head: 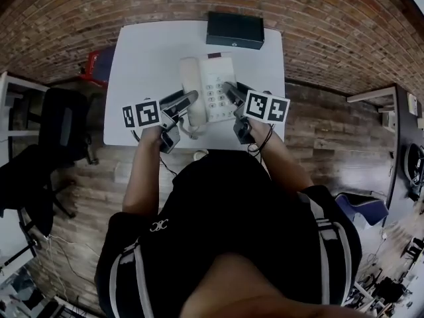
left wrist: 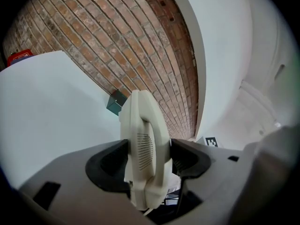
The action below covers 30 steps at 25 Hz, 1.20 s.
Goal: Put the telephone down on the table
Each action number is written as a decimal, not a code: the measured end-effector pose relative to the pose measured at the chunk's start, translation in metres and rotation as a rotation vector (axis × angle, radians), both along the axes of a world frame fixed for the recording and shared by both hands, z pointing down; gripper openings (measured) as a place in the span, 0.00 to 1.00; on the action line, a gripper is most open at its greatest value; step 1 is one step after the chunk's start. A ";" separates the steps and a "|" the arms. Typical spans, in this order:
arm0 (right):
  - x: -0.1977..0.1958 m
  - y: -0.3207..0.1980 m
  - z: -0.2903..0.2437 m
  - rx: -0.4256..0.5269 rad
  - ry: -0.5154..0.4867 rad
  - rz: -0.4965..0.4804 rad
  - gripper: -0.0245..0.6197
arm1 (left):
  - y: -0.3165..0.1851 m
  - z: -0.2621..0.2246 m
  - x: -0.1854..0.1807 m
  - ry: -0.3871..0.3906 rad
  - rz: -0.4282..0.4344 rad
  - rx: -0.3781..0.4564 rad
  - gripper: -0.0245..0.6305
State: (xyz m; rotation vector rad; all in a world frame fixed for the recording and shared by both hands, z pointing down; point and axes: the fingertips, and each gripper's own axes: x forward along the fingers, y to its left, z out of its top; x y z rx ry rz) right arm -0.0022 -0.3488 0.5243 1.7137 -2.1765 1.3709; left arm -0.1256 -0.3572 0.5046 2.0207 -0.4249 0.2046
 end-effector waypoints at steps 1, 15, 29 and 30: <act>0.005 -0.002 0.004 -0.006 -0.004 0.018 0.31 | -0.005 0.004 0.005 -0.007 0.013 -0.002 0.48; 0.080 -0.020 0.068 -0.064 -0.019 0.217 0.31 | -0.047 0.063 0.085 -0.060 0.182 -0.034 0.47; 0.111 -0.056 0.125 -0.150 -0.031 0.244 0.30 | -0.087 0.124 0.119 -0.124 0.218 -0.104 0.46; 0.112 -0.058 0.129 -0.153 -0.032 0.245 0.30 | -0.090 0.128 0.120 -0.126 0.218 -0.108 0.46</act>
